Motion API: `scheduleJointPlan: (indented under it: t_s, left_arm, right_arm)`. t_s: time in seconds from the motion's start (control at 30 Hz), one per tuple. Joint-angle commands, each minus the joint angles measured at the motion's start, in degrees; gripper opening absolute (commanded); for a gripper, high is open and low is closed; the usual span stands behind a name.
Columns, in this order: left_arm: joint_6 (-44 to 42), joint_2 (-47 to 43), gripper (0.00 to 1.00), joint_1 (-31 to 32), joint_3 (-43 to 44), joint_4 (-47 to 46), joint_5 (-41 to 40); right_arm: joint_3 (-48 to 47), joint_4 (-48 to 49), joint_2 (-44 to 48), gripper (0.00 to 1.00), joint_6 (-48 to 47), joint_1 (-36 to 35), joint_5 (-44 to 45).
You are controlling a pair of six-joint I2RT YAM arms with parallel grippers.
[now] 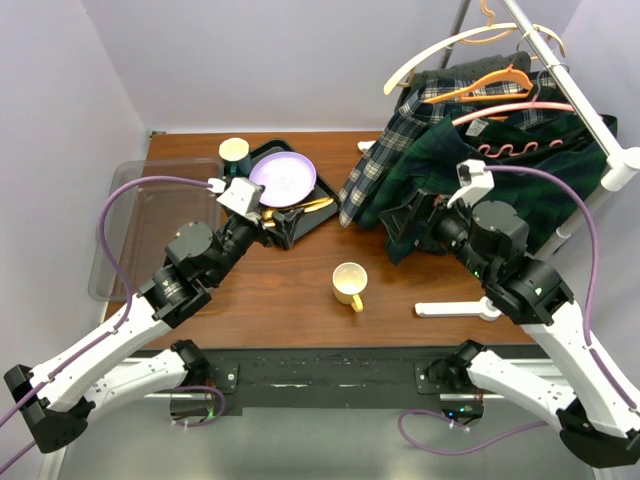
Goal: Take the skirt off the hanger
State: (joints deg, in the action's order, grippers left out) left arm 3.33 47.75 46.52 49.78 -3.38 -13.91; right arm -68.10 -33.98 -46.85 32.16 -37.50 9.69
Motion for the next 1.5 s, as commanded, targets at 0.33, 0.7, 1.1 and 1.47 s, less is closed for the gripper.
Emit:
scheduleJointPlan:
  t_s: [0.33, 0.7, 1.1, 1.47]
  left_arm:
    - [-1.58, -0.72, 1.00, 0.15, -0.30, -2.86, -1.56]
    - [-1.66, 0.24, 0.99, 0.06, 0.14, -2.25, -0.68]
    - [-2.01, 0.07, 0.99, 0.15, 0.41, -1.98, -0.24]
    - [-2.10, 0.33, 0.99, 0.06, 0.41, -1.90, 0.11]
  right_arm:
    - [-26.27, 1.56, -13.51, 0.87, -1.92, -0.21, 17.66]
    - [-48.27, -8.38, -29.79, 0.73, -7.73, -0.21, 47.59]
    - [-48.19, -12.78, -31.99, 0.67, -2.81, 13.94, 38.65]
    - [-42.13, -9.53, -30.67, 0.62, 5.10, 18.94, 34.19]
